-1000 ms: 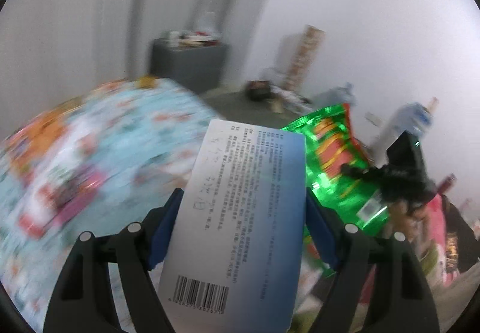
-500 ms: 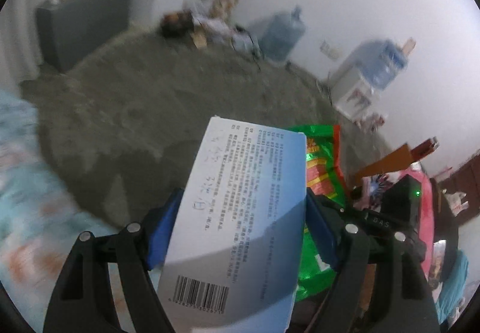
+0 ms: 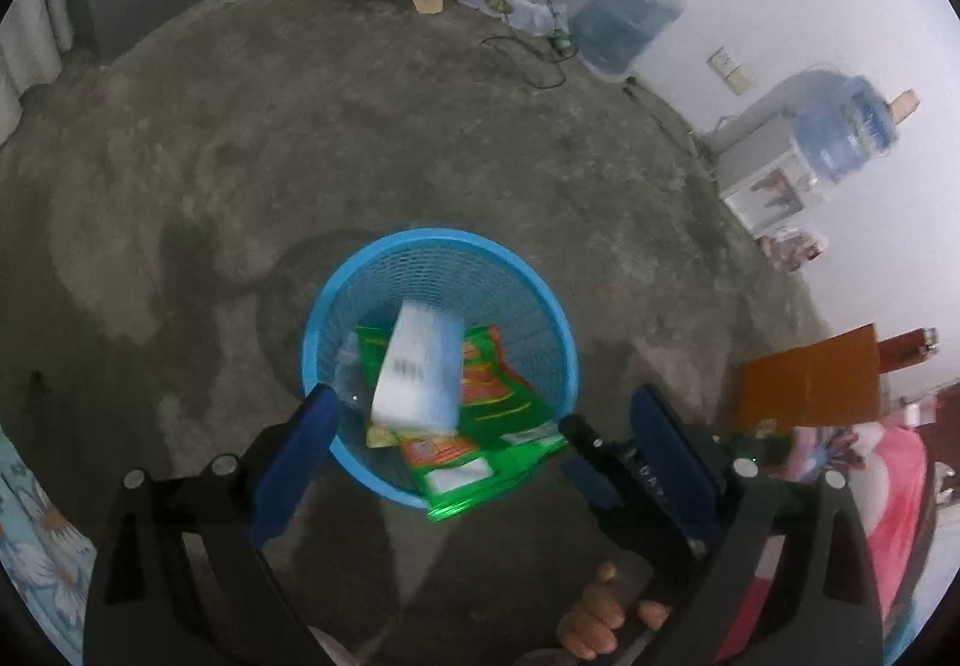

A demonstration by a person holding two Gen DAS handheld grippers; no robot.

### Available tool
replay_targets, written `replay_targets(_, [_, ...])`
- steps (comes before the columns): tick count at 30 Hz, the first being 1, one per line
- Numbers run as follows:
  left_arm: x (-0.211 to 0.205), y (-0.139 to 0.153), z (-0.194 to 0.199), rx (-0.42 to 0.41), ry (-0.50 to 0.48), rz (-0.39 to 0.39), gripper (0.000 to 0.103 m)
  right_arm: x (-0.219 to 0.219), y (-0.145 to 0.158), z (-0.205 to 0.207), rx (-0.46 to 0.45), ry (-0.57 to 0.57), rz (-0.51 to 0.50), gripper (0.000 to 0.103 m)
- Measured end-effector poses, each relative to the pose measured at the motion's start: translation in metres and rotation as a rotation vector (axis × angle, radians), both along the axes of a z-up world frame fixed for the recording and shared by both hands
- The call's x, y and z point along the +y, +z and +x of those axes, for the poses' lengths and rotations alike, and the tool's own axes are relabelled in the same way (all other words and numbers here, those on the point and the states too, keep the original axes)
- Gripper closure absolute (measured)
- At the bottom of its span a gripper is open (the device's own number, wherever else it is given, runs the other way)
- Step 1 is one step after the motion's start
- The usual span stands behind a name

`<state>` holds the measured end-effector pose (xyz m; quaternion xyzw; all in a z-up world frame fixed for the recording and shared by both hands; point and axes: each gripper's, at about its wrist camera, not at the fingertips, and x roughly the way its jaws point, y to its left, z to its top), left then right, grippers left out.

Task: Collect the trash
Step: 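Carry the box and green bag over the blue wastebasket and open both tools, then move both open tools back to the trash pile on the bed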

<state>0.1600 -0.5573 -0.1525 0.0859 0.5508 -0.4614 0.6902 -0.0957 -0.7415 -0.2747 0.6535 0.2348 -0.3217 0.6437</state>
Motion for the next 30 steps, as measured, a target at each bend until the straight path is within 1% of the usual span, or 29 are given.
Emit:
replay_targets(1, [0.004,0.006,-0.001,-0.013,-0.017,-0.011,0.008,0.002,-0.001,-0.011,-0.006,-0.023,-0.018,0.037])
replay_targets(3, [0.016,0.019,0.001,-0.060,-0.025,-0.029,0.008,0.007,0.001,-0.021,0.006,-0.037,-0.043,0.037])
replay_targets(4, [0.020,0.023,0.003,-0.070,-0.024,-0.035,0.008,0.009,0.004,-0.029,0.014,-0.047,-0.063,0.037])
replay_targets(7, [0.037,0.045,0.006,-0.077,-0.021,-0.060,0.008,0.020,0.015,-0.035,0.026,-0.068,-0.101,0.037])
replay_targets(11, [0.080,0.087,0.009,-0.097,-0.008,-0.135,0.008,0.028,0.044,-0.028,0.033,-0.055,-0.190,0.037])
replay_targets(14, [0.130,0.122,0.013,-0.131,0.023,-0.205,0.008,0.045,0.070,-0.017,0.013,-0.013,-0.271,0.037])
replay_targets(15, [0.143,0.131,0.013,-0.146,0.034,-0.223,0.008,0.054,0.086,-0.009,0.002,0.014,-0.307,0.036])
replay_targets(17, [0.188,0.156,0.016,-0.210,0.102,-0.270,0.008,0.070,0.106,0.003,-0.019,0.058,-0.350,0.033])
replay_targets(19, [0.240,0.180,0.019,-0.270,0.169,-0.329,0.008,0.094,0.135,0.020,-0.066,0.120,-0.400,0.029])
replay_targets(21, [0.288,0.196,0.022,-0.319,0.229,-0.357,0.008,0.113,0.155,0.033,-0.099,0.180,-0.434,0.027])
replay_targets(22, [0.319,0.204,0.024,-0.350,0.271,-0.370,0.008,0.125,0.167,0.043,-0.112,0.224,-0.454,0.026])
replay_targets(24, [0.366,0.213,0.027,-0.387,0.336,-0.383,0.008,0.156,0.196,0.068,-0.138,0.349,-0.502,0.025])
replay_targets(25, [0.399,0.217,0.029,-0.409,0.390,-0.386,0.007,0.165,0.205,0.076,-0.144,0.386,-0.517,0.024])
replay_targets(27, [0.445,0.222,0.030,-0.437,0.468,-0.392,0.007,0.189,0.223,0.095,-0.161,0.481,-0.547,0.023])
replay_targets(28, [0.476,0.224,0.031,-0.456,0.521,-0.391,0.006,0.204,0.233,0.107,-0.174,0.544,-0.559,0.022])
replay_targets(29, [0.498,0.224,0.030,-0.474,0.566,-0.389,0.006,0.218,0.241,0.115,-0.183,0.585,-0.568,0.021])
replay_targets(30, [0.531,0.224,0.029,-0.499,0.628,-0.389,0.006,0.231,0.249,0.122,-0.191,0.622,-0.577,0.020])
